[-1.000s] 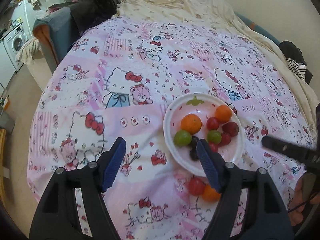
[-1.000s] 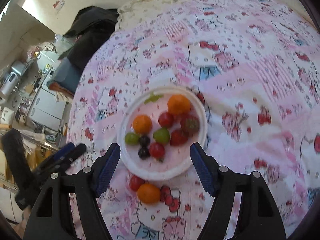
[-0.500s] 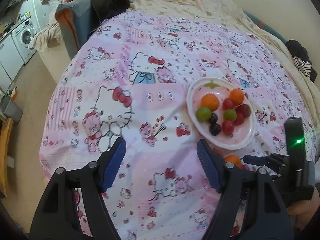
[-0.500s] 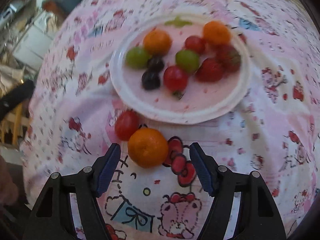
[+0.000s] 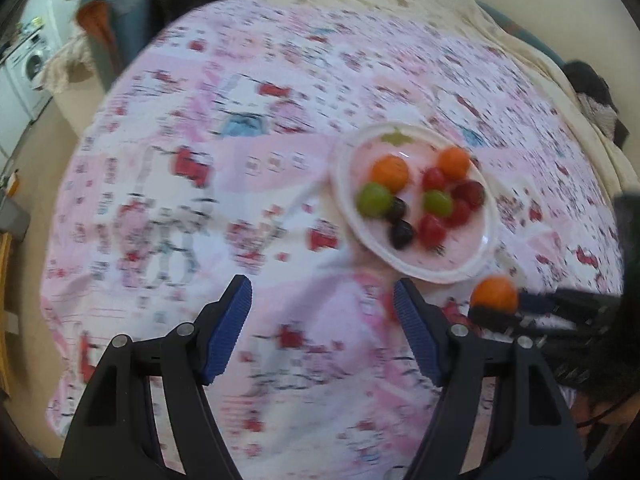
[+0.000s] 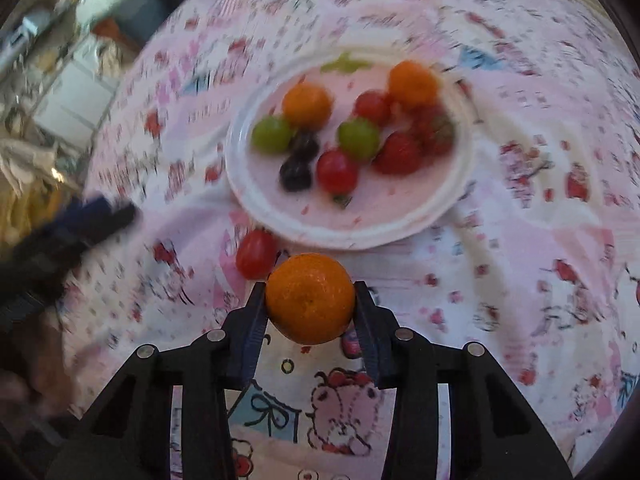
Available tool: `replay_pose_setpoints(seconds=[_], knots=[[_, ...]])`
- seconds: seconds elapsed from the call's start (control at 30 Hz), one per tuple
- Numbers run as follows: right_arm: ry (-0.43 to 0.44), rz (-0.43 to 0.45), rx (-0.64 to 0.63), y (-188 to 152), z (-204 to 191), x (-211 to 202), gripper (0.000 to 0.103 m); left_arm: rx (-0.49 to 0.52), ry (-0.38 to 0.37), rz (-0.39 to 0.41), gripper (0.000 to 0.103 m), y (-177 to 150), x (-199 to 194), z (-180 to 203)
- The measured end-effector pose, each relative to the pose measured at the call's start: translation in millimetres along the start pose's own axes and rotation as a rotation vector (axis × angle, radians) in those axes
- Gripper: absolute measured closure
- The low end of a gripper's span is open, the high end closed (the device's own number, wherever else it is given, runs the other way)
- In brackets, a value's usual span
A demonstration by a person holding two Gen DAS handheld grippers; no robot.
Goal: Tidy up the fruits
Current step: 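Grasp a red tomato with the left tool while the right tool grasps an orange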
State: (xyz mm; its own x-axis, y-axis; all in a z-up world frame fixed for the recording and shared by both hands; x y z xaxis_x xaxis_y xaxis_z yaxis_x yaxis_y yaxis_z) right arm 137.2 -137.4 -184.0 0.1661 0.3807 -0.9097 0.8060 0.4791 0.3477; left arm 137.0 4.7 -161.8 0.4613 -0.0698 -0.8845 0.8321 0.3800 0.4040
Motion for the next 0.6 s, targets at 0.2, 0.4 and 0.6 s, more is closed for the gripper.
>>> replay_pose_setpoints(seconds=[0.2, 0.4, 0.6], knots=[[0.007, 0.104, 0.116, 10, 30, -39, 0.06, 0.071, -0.033, -0.082, 0.033, -25, 29, 46], [0.004, 0.13, 0.172, 8, 53, -47, 0.06, 0.099, -0.011, -0.149, 0.047, -39, 60, 63], [0.008, 0.135, 0.196, 6, 64, -48, 0.06, 0.108, 0.034, -0.147, 0.08, -40, 71, 56]])
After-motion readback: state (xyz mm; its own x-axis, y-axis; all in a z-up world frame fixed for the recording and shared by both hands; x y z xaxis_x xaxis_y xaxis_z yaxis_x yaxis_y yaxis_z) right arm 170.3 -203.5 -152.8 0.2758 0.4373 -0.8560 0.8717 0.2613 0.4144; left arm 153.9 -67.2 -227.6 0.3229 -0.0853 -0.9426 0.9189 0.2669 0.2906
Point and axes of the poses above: each gripper's, at about its wrist camera, not at the fingertips, and x roughly the way its jaws point, z to its right, y to its top, the point moved 10 cm from there along x, roughly the way its jaws point, and after that the axes turned 14 degrees about -x, right-handed, at the moved point
